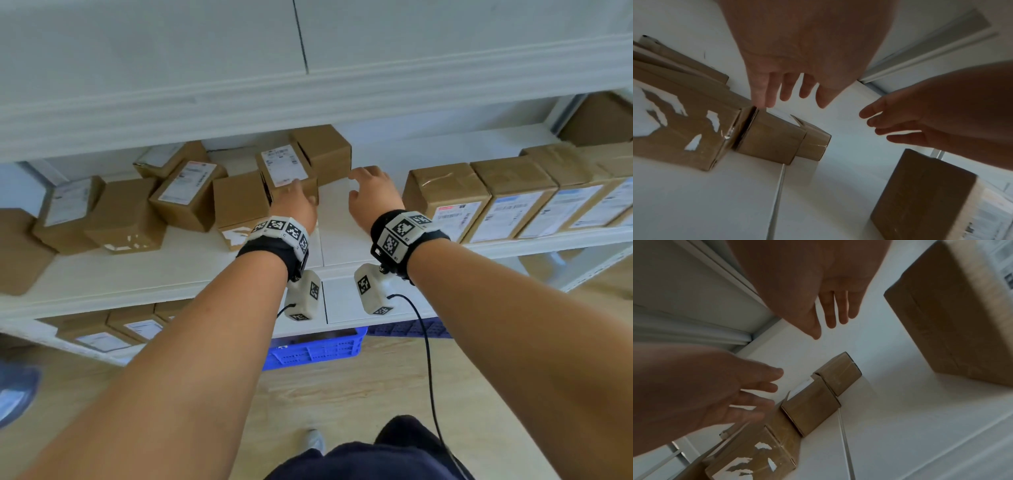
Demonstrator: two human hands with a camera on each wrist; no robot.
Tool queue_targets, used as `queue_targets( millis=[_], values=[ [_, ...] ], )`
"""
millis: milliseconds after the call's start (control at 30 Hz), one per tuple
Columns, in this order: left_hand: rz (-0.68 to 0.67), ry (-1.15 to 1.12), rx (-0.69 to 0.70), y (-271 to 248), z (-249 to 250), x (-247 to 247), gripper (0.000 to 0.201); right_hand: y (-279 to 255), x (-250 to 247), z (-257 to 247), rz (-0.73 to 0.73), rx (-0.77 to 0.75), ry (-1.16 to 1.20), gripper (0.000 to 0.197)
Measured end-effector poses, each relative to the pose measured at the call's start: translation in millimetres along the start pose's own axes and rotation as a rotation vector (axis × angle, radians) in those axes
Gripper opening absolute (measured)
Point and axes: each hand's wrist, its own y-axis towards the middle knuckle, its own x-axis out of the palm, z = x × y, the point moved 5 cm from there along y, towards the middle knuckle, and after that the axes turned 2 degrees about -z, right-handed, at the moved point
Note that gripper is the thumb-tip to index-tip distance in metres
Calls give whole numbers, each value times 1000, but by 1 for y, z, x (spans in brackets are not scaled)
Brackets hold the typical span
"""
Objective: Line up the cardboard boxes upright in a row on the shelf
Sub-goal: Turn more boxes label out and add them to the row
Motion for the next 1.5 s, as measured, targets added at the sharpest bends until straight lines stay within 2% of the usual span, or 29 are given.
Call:
queue_targets(
  millis=[200,300,400,500,567,633,700,867,967,1133,1367,1500],
  values=[
    [-1,56,63,35,-6,-1,40,29,23,-2,-84,92,-50,48],
    [1,110,73,61,-3,5,47,54,31,1,-117,107,-66,53],
    [46,132,81,91,3,11,43,85,39,5,-116,79,-94,56],
    [43,79,44,117,2,23,37,114,48,8,-99,57,-125,50],
    [35,104,14,128,-3,35,41,132,53,8,-67,38,-117,44],
    [85,152,8,134,-13,45,46,147,60,6,-55,12,-104,39],
    [99,150,27,136,-20,49,51,161,68,4,-68,-10,-99,37],
    [39,129,14,143,-31,43,54,186,87,-4,-173,-31,-193,46],
    [22,125,5,145,-37,41,53,188,88,-4,-213,-37,-279,44],
    [6,133,27,142,-39,37,52,182,86,2,-211,32,-209,34],
    [-65,80,71,113,-29,13,42,144,71,2,-210,80,-185,44],
    [-22,5,124,82,-22,9,37,113,59,3,-228,117,-184,49]
  ],
)
